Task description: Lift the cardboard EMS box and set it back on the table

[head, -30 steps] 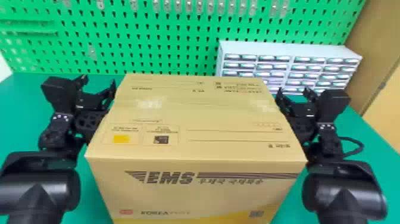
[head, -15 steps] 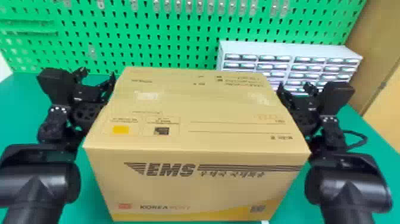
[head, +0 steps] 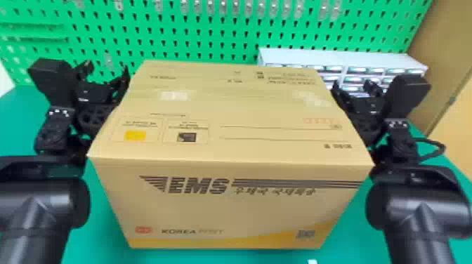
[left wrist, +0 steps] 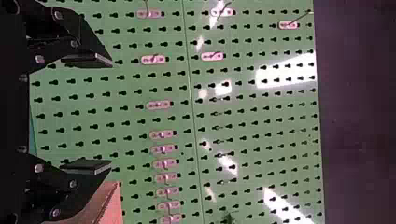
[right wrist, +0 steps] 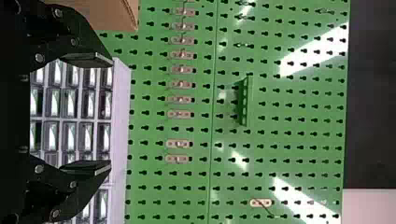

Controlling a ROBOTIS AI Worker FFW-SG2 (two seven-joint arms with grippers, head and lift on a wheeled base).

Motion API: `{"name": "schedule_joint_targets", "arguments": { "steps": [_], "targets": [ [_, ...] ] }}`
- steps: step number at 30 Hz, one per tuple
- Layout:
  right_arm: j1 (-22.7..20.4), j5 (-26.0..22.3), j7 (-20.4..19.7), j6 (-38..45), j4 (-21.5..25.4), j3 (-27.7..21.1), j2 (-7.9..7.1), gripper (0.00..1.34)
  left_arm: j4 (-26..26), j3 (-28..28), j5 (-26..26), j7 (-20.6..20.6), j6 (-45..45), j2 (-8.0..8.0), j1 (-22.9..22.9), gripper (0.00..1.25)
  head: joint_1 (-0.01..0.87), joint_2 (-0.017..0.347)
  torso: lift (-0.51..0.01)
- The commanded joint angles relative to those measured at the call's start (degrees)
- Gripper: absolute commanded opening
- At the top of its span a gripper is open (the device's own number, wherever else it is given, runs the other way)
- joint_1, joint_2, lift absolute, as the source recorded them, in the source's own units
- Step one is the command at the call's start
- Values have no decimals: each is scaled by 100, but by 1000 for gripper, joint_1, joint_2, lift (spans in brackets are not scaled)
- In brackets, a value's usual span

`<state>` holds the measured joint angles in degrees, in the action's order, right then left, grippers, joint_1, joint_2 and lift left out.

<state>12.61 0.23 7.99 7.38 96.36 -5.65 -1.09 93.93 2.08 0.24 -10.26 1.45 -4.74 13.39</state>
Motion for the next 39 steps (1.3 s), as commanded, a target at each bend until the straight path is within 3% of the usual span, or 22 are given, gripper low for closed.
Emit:
{"name": "schedule_joint_targets", "arguments": {
  "steps": [1, 39],
  "targets": [
    [23, 3, 1, 18, 32, 29, 12, 833, 55, 38, 2, 6, 4, -1, 5, 765, 678, -14, -93],
    [14, 12, 1, 18, 32, -6, 12, 827, 81, 109, 11, 41, 4, -1, -21, 765, 678, -14, -93]
  ]
}}
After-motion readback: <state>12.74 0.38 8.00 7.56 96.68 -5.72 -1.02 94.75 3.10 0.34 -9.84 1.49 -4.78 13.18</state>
